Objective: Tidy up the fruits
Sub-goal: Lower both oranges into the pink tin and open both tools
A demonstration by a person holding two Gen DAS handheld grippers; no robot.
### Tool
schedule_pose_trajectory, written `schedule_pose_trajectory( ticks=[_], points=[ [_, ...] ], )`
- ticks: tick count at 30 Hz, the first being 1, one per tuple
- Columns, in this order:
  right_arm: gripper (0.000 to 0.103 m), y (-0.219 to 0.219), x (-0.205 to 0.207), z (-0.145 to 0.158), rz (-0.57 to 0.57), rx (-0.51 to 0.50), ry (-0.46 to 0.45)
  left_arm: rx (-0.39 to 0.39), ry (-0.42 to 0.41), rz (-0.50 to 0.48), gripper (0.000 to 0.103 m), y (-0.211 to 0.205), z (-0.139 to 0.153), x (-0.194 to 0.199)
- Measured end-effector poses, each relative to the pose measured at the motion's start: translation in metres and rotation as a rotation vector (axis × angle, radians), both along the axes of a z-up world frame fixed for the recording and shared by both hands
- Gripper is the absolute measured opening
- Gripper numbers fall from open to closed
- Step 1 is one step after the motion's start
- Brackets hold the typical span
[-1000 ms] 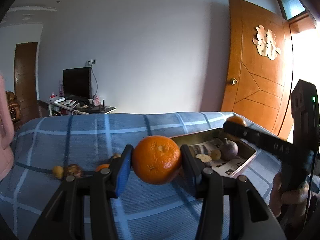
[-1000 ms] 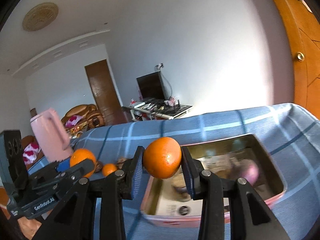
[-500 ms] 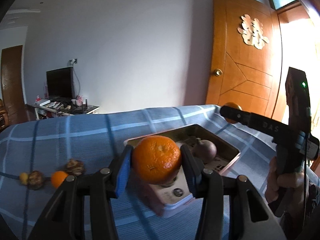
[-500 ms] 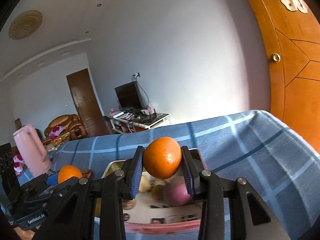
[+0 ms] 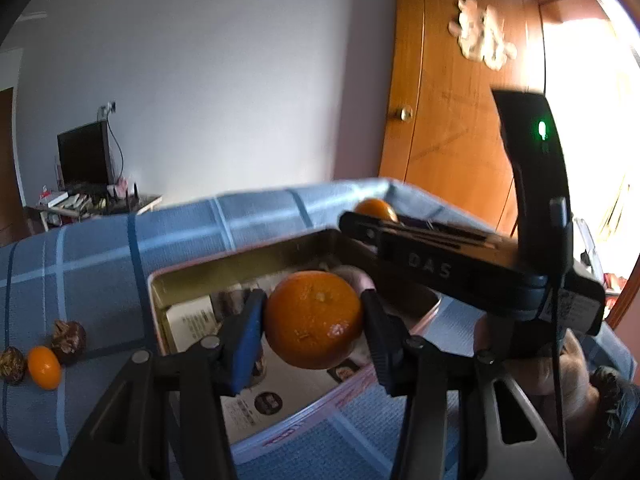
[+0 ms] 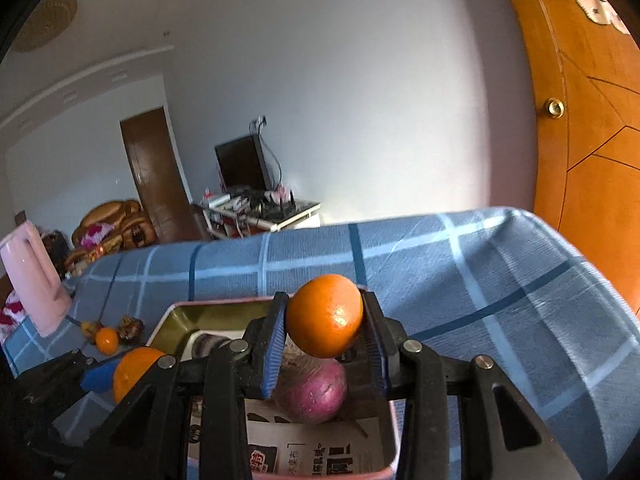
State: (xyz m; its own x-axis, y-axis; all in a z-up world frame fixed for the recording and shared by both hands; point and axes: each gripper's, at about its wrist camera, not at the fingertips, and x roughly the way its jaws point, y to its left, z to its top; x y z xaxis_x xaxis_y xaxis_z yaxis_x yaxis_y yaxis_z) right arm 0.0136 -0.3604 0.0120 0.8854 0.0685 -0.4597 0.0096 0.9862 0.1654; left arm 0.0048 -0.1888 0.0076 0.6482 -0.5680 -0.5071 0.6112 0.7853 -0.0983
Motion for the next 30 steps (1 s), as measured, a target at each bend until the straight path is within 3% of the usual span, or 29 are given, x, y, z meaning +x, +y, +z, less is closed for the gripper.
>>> schedule_pose_trajectory(
  ticks=[9,16,20,24,26,28,30],
  points=[
    [0.038,0.008,0.02,-0.013,0.046,-0.019,0.088,0.032,0.108,-0.003,0.05,-0.007,-0.011,0.015],
    [0.039,0.014,0.027,-0.017,0.088,-0.014,0.117,0.031,0.131,0.007,0.05,-0.005,-0.013,0.018],
    [0.039,0.014,0.026,-0.017,0.095,-0.004,0.114,0.044,0.107,0.026,0.072,-0.006,-0.012,0.015],
    [0.04,0.005,0.013,-0.006,0.063,0.024,0.037,-0.018,0.049,0.096,0.084,0.01,-0.004,0.008],
    [0.051,-0.004,0.0,0.005,0.023,0.054,-0.038,-0.051,0.025,0.135,0.088,0.02,-0.001,0.006],
    [0.074,-0.016,-0.017,0.015,-0.054,0.078,-0.132,-0.057,-0.015,0.193,0.088,0.031,0.004,0.005],
    [0.078,-0.028,-0.034,0.022,-0.146,0.09,-0.213,-0.069,-0.056,0.263,0.088,0.044,0.011,0.004]
  ],
)
